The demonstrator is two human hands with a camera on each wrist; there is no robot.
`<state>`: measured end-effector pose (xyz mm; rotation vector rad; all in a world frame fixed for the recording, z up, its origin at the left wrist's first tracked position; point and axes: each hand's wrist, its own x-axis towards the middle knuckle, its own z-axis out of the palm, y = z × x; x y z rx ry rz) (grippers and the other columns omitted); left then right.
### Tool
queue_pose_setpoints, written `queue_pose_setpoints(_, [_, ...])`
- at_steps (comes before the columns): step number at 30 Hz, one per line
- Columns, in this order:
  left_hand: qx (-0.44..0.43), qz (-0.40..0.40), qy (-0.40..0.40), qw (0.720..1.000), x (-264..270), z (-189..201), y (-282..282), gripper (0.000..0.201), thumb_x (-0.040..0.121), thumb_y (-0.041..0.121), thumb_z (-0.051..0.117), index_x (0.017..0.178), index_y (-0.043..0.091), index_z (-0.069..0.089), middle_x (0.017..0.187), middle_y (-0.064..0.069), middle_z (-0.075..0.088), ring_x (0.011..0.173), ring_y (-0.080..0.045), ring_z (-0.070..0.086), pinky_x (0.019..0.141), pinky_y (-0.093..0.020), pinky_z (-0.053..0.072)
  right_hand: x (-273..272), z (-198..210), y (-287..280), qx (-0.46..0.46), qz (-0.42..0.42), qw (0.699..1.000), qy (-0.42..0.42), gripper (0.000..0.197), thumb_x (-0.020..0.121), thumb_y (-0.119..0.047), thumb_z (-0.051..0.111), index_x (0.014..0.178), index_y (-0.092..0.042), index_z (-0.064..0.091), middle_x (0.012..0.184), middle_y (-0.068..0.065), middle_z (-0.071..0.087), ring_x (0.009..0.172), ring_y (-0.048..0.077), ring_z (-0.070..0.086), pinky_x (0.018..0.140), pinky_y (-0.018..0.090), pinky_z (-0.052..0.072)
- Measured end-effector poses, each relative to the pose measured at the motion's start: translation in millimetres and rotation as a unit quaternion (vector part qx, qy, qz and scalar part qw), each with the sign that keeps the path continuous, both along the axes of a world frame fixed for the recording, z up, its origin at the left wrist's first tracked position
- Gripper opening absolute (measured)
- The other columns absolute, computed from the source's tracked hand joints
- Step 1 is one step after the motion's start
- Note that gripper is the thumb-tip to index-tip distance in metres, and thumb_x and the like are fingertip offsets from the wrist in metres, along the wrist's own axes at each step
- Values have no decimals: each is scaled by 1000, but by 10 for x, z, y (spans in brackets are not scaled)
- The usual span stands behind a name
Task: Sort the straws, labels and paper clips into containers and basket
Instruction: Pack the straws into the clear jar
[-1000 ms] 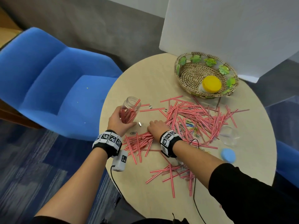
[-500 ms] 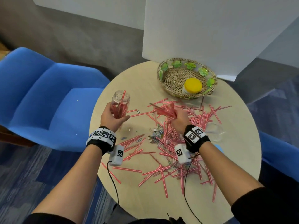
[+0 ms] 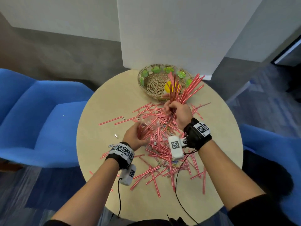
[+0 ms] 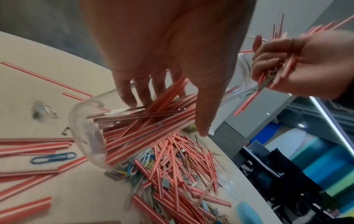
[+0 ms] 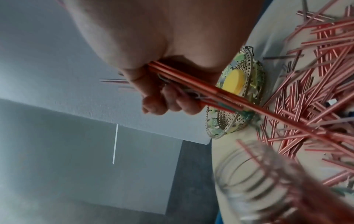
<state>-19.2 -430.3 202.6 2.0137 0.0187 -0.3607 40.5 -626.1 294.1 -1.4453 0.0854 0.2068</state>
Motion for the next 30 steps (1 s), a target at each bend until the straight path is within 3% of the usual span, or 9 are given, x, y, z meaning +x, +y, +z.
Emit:
queue_pose_setpoints(3, [-1, -20, 5, 1000, -64, -9, -149, 69, 65, 14, 92, 120, 25, 51, 106, 8, 64, 89, -5, 64, 79, -17, 50, -1, 104, -32, 129, -21, 991, 0, 22, 87, -7, 41, 85, -11, 63, 57, -3, 38, 50, 11, 30, 49, 24, 31])
queue_pose_setpoints(5, [0, -24, 5, 1000, -112, 1, -212, 68, 67, 13, 91, 118, 29, 49, 107, 8, 64, 87, -5, 65, 75, -14, 52, -11, 143, -59, 144, -15, 989, -8, 18, 88, -6, 40, 83, -11, 57, 55, -4, 36, 48, 11, 28, 47, 24, 29])
queue_pose_setpoints(9, [10, -14, 5, 1000, -149, 14, -210, 66, 66, 16, 92, 116, 28, 50, 107, 8, 66, 90, -9, 67, 70, -10, 48, -57, 37, -99, 117, -7, 993, -6, 19, 90, -3, 38, 83, -8, 55, 54, -2, 39, 49, 14, 35, 52, 28, 33])
queue_pose_setpoints(14, [28, 19, 18, 999, -225, 4, -63, 65, 64, 15, 93, 110, 29, 50, 99, 14, 63, 82, 7, 60, 63, -5, 46, -196, -223, -175, 58, -18, 996, 62, 25, 101, -11, 42, 88, -9, 63, 63, 3, 55, 62, 21, 51, 67, 37, 42])
queue_pose_setpoints(18, [46, 33, 32, 998, -271, -26, 31, 64, 64, 15, 93, 109, 27, 50, 98, 11, 65, 80, 2, 63, 65, -4, 44, -287, -418, -205, -48, 5, 991, 127, 36, 102, -37, 47, 78, -14, 59, 58, -4, 50, 60, 17, 47, 73, 35, 43])
queue_pose_setpoints(23, [59, 32, 28, 997, -294, -68, 62, 63, 65, 16, 92, 110, 27, 50, 97, 11, 64, 79, 5, 61, 63, -4, 43, -375, -524, -214, -26, -24, 990, 140, 36, 104, -34, 43, 77, -13, 53, 62, -2, 49, 60, 16, 48, 68, 28, 46])
queue_pose_setpoints(27, [66, 23, 24, 997, -293, -93, 12, 67, 61, 18, 94, 112, 27, 51, 102, 6, 69, 87, -10, 69, 82, -29, 59, -355, -331, -166, 27, -56, 994, 94, 42, 103, -42, 43, 69, -17, 41, 58, -5, 27, 50, 12, 27, 54, 28, 31])
queue_pose_setpoints(28, [63, 16, 26, 998, -289, -88, -13, 68, 61, 18, 94, 113, 27, 51, 102, 6, 69, 87, -10, 69, 82, -29, 59, -343, -231, -137, 35, -68, 994, 74, 45, 102, -46, 43, 66, -19, 37, 59, -4, 22, 50, 13, 22, 51, 27, 26])
queue_pose_setpoints(30, [59, -6, 25, 998, -291, -72, -87, 67, 63, 17, 93, 114, 27, 50, 101, 10, 65, 85, -8, 66, 70, -12, 52, -336, -15, -63, 62, -95, 993, 38, 51, 101, -52, 41, 60, -22, 31, 60, -2, 17, 52, 15, 17, 50, 29, 19])
